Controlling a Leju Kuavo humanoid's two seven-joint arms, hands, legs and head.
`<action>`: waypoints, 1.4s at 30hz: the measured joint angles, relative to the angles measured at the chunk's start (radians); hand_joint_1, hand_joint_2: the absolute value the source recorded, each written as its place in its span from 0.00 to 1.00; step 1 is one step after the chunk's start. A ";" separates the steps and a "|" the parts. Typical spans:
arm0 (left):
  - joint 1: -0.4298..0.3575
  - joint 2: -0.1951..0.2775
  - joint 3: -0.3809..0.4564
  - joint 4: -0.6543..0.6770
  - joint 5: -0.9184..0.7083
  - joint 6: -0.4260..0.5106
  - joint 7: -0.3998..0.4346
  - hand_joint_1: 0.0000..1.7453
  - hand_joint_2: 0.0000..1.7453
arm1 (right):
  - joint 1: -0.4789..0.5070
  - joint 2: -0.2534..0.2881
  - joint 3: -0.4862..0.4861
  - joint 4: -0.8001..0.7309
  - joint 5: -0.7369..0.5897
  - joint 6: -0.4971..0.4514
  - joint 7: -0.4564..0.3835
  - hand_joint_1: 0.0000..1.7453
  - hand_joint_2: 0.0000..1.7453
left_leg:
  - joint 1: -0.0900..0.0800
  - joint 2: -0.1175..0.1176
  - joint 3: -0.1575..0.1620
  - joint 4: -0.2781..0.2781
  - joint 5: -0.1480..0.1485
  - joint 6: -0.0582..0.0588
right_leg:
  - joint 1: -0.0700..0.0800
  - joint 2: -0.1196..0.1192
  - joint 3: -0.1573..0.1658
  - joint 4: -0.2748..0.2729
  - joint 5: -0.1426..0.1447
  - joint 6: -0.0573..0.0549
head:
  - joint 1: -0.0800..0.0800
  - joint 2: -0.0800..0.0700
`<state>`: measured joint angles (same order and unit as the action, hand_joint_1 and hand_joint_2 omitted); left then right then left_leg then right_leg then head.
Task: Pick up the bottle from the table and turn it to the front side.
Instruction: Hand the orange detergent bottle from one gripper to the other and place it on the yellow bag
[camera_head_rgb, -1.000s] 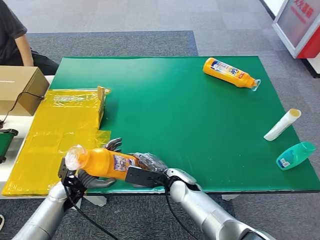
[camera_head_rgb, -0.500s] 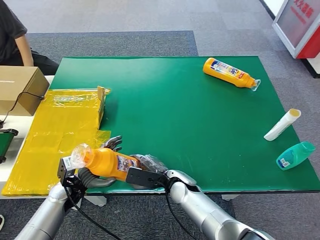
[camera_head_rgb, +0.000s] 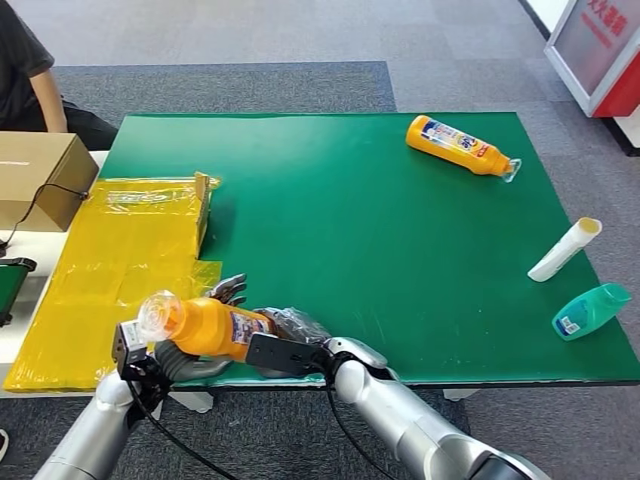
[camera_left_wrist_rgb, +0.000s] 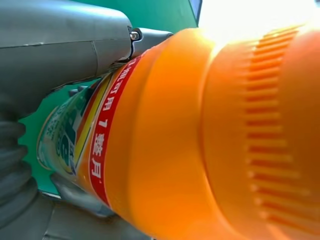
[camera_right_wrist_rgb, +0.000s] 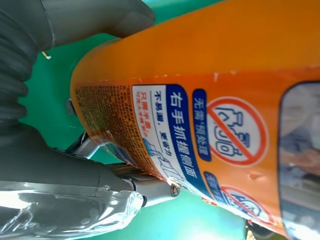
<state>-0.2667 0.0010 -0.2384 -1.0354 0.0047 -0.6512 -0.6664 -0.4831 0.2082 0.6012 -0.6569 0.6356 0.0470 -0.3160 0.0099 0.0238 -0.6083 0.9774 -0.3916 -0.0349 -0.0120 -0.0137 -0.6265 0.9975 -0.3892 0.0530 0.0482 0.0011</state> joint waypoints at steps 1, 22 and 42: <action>0.004 0.000 0.000 -0.007 -0.002 0.002 0.000 1.00 1.00 | -0.001 0.001 0.000 0.003 -0.001 0.000 -0.001 0.63 1.00 | 0.000 0.000 0.000 0.000 0.000 0.000 | 0.000 0.000 0.000 0.000 0.000 0.000 | 0.000 0.000; 0.016 0.001 -0.001 -0.299 -1.070 0.768 0.442 1.00 1.00 | 0.175 -0.032 -0.177 -0.186 0.093 -0.029 0.125 0.00 1.00 | 0.000 0.000 0.000 0.000 0.000 0.000 | 0.000 0.000 0.000 0.000 0.000 0.000 | 0.000 0.000; 0.003 0.003 -0.005 -0.416 -1.299 0.748 0.585 1.00 1.00 | 0.243 -0.037 -0.278 -0.299 0.124 -0.012 0.139 0.00 1.00 | 0.000 0.000 0.000 0.000 0.000 0.000 | 0.000 0.000 -0.001 0.000 0.000 0.000 | 0.000 0.000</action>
<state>-0.2639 0.0040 -0.2431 -1.4517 -1.2941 0.0972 -0.0818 -0.2397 0.1713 0.3236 -0.9560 0.7593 0.0354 -0.1767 0.0098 0.0240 -0.6083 0.9774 -0.3919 -0.0347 -0.0120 -0.0136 -0.6271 0.9974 -0.3892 0.0530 0.0480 0.0011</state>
